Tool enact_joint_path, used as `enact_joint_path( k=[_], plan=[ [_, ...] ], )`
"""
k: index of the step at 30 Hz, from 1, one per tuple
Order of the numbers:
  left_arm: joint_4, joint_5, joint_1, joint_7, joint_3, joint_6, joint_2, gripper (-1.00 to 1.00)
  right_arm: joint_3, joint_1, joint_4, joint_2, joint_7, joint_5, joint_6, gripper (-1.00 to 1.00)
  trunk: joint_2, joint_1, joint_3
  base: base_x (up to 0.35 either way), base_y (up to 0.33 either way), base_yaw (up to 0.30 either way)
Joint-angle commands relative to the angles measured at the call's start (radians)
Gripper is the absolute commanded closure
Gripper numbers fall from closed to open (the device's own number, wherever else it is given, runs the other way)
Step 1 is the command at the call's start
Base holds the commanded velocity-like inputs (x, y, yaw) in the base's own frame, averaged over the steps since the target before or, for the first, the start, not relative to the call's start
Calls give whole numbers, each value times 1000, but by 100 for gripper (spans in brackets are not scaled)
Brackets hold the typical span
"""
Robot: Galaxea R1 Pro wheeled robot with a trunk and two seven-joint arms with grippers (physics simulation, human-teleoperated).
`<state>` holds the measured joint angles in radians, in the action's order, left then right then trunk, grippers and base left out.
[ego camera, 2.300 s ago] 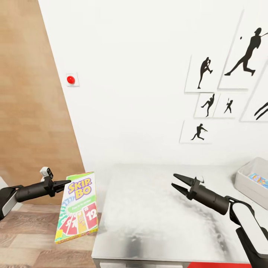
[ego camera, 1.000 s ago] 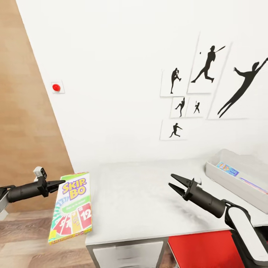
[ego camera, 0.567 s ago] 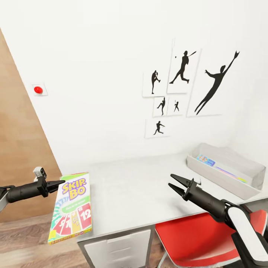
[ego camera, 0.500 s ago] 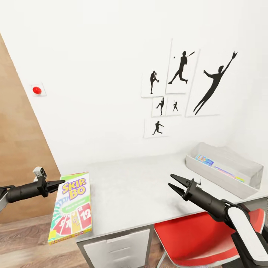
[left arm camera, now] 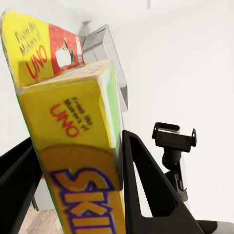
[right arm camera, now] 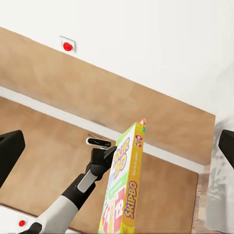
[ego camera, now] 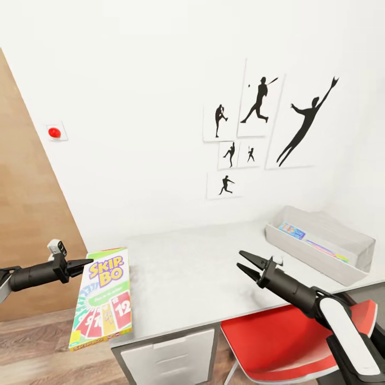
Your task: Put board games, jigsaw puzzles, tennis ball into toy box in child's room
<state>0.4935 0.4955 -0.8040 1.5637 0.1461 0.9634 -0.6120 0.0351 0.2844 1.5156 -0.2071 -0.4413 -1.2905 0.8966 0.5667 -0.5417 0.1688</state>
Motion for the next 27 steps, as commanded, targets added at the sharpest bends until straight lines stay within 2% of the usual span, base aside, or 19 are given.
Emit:
enact_joint_path(
  k=[1, 24, 27],
  plan=[
    [0, 2, -1, 7, 6, 11, -1, 100, -1, 1, 0, 0, -4, 3, 4, -100, -6, 4, -1, 0, 0, 0],
    [0, 1, -1, 7, 7, 9, 0, 100, -9, 1, 0, 0, -4, 3, 1, -100, -167, 92, -74, 0, 0, -6],
    [0, 1, -1, 7, 7, 9, 0, 100, -9, 1, -1, 0, -4, 3, 1, -100, -167, 92, -75, 0, 0, -165]
  ],
)
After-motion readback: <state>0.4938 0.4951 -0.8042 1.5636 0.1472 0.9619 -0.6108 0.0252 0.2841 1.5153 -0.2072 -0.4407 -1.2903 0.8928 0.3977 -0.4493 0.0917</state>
